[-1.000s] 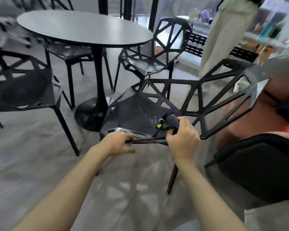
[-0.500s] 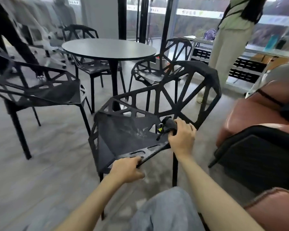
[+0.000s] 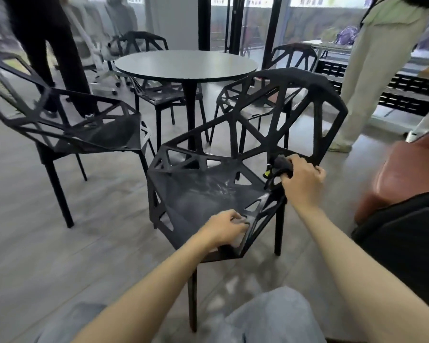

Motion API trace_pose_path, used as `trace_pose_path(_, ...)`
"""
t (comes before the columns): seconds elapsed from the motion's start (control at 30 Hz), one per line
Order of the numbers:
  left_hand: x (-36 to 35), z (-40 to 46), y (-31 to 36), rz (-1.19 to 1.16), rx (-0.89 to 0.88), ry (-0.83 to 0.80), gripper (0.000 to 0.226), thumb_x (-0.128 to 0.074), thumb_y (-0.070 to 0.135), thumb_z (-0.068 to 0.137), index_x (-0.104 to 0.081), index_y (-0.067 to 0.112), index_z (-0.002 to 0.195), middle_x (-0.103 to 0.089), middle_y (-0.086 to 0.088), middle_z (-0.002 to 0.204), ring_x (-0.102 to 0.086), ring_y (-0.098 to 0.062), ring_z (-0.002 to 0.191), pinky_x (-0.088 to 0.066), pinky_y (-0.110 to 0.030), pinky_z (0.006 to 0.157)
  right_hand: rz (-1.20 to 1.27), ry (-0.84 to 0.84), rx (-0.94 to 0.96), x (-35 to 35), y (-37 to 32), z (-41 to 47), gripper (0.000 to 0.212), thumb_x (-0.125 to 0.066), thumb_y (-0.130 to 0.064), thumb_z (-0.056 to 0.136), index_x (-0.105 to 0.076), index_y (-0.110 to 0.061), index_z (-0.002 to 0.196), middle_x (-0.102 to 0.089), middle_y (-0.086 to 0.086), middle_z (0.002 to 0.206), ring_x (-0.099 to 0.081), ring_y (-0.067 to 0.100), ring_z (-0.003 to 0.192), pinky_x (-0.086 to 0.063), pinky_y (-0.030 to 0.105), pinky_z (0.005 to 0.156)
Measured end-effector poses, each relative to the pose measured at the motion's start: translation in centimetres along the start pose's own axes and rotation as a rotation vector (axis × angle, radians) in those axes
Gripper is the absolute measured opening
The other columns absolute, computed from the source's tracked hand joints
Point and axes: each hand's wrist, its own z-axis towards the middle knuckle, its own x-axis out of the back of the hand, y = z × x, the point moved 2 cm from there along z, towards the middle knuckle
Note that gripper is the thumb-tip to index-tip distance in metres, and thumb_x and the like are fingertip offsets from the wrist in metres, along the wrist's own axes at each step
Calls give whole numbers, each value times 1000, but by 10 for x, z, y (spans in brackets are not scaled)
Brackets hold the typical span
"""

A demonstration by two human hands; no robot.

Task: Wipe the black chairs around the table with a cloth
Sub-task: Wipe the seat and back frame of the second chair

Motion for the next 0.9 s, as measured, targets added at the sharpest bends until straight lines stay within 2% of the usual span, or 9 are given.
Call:
trace_pose_path(0.1, 43, 18, -31, 229, -17, 281, 42, -57, 44, 98, -56, 26, 136, -64, 1, 134, -62, -23, 119, -52, -39, 96, 149, -27, -45, 4, -24, -36, 25, -67, -19, 85, -63, -25, 109, -70, -1, 91, -64, 28, 85, -34, 47, 106)
trace_pose_path(0.2, 87, 33, -75, 381, 71, 439, 38, -53, 31, 100, -52, 18, 136, -60, -8, 133, -59, -31, 119, -52, -42, 89, 139, -106, -63, -6, -58, -92, 21, -69, -22, 84, -61, -27, 103, -70, -5, 90, -66, 25, 86, -29, 56, 115)
trace_pose_path(0.27, 106, 37, -106, 510, 176, 442, 32, -51, 20, 99, -50, 13, 130, -59, -12, 131, -53, -36, 122, -44, -42, 81, 40, -89, -74, -15, -75, -122, 25, -75, -20, 79, -65, -26, 102, -72, -3, 94, -67, 25, 93, -28, 66, 115)
trace_pose_path(0.33, 118, 41, -135, 671, 212, 381, 29, -54, 17, 98, -47, 15, 126, -61, -10, 129, -52, -36, 122, -38, -41, 80, -19, -56, -122, -22, -79, -134, 30, -78, -21, 77, -68, -24, 105, -72, -1, 95, -66, 28, 95, -32, 68, 112)
trace_pose_path(0.43, 126, 49, -166, 815, 165, 363, 48, -63, 18, 93, -42, 19, 137, -65, -4, 127, -55, -31, 122, -40, -39, 87, -30, -36, -126, -27, -72, -129, 29, -75, -23, 77, -66, -19, 104, -68, 1, 92, -64, 31, 90, -51, 54, 95)
trace_pose_path(0.53, 127, 53, -180, 951, 96, 395, 67, -69, 23, 90, -37, 14, 148, -61, -3, 139, -46, -28, 137, -33, -40, 111, -47, -28, -56, -30, -67, -122, 28, -74, -21, 75, -66, -17, 101, -64, 0, 87, -60, 30, 81, -51, 41, 70)
trace_pose_path(0.63, 128, 54, -184, 1013, 50, 408, 76, -71, 25, 91, -34, 16, 157, -50, -3, 156, -25, -28, 155, -14, -49, 126, -75, -20, -54, -36, -61, -111, 32, -75, -20, 73, -67, -19, 104, -66, -1, 90, -59, 29, 82, -49, 39, 68)
trace_pose_path(0.73, 127, 58, -188, 1061, -3, 385, 60, -64, 21, 93, -49, 26, 151, -44, 1, 161, -21, -31, 157, -12, -55, 126, -90, -30, -35, -41, -51, -98, 36, -74, -19, 74, -68, -20, 109, -68, 0, 94, -61, 29, 85, -51, 39, 68)
trace_pose_path(0.9, 130, 66, -187, 1152, -92, 364, 59, -57, 28, 99, -43, 35, 155, -38, 2, 164, -16, -31, 159, -8, -56, 125, -149, -29, 35, -51, -39, -76, 30, -74, -20, 77, -65, -19, 105, -64, 1, 87, -58, 28, 80, -47, 36, 62)
